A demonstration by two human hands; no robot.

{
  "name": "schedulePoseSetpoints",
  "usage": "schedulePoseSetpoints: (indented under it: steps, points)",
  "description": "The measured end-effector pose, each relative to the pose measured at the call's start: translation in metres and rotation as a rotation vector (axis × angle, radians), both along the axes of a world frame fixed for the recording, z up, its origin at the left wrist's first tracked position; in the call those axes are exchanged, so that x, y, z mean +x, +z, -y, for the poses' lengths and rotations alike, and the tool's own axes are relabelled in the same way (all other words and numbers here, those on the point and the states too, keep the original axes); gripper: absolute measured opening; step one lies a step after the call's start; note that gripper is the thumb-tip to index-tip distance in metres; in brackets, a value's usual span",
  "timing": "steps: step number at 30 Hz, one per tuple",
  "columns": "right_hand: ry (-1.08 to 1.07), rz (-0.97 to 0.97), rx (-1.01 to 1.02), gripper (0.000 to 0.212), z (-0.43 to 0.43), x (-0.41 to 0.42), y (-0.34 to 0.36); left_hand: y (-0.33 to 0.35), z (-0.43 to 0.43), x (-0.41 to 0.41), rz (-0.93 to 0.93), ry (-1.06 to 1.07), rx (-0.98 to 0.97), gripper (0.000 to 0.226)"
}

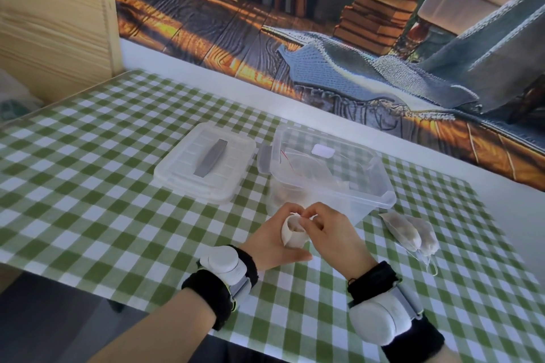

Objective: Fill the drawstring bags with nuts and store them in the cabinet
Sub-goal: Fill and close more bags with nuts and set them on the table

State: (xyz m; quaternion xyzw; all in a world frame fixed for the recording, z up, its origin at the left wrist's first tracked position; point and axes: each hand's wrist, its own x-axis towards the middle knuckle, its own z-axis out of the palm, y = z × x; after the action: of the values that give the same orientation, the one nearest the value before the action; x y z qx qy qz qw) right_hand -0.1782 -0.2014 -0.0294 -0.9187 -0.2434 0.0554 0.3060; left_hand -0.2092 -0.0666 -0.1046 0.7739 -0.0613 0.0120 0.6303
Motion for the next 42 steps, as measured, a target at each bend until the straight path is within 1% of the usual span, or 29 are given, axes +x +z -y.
schedulePoseSetpoints:
  steps: [3,6,8,11,13,14,18,22,26,27,30,32,34,39,42]
  points:
    - [-0.032,0.012,0.139,0.014,-0.003,-0.002,0.002,-0.001,0.002,0.002,-0.017,-0.011,-0.009,0.062]
    - [-0.049,-0.035,0.172,0.013,-0.003,-0.005,0.003,-0.005,0.001,0.004,-0.022,-0.026,0.038,0.052]
    - [-0.076,-0.140,0.244,0.017,-0.001,-0.005,0.008,-0.006,0.001,0.006,-0.026,-0.027,0.061,0.049]
    - [-0.113,-0.378,0.381,0.029,0.001,-0.003,0.019,-0.008,0.001,0.006,-0.040,-0.024,0.057,0.051]
    - [-0.072,-0.442,0.406,0.029,0.003,-0.005,0.025,-0.007,0.001,0.005,-0.041,-0.022,0.046,0.053]
    - [-0.027,-0.426,0.402,0.027,0.003,-0.007,0.026,-0.006,0.001,0.005,-0.041,-0.021,0.043,0.054]
    - [0.115,-0.254,0.340,0.016,0.006,-0.011,0.026,-0.002,0.001,0.002,-0.033,-0.002,-0.005,0.056]
    - [0.162,-0.217,0.351,0.010,0.006,-0.012,0.020,-0.001,0.002,0.002,-0.041,0.016,-0.019,0.056]
    - [0.205,-0.204,0.282,0.016,0.003,-0.014,0.017,-0.002,0.002,0.002,-0.038,0.010,-0.022,0.060]
    - [0.207,-0.209,0.292,0.017,0.003,-0.014,0.019,-0.002,0.002,0.003,-0.034,0.009,-0.012,0.061]
    - [0.183,-0.201,0.439,0.025,0.006,-0.011,0.024,-0.001,0.002,0.003,-0.040,0.020,0.016,0.062]
    - [0.177,-0.162,0.482,0.030,0.008,-0.006,0.023,-0.003,0.002,0.004,-0.033,0.022,0.021,0.059]
    - [0.203,-0.124,0.477,0.031,0.006,-0.006,0.020,-0.004,0.002,0.005,-0.029,0.017,0.013,0.061]
    - [0.277,-0.144,0.491,0.035,0.002,-0.011,0.007,-0.005,0.002,0.004,0.001,0.019,0.014,0.076]
    - [0.291,-0.087,0.427,0.037,-0.003,-0.012,0.003,-0.004,0.002,0.004,0.005,0.016,0.016,0.071]
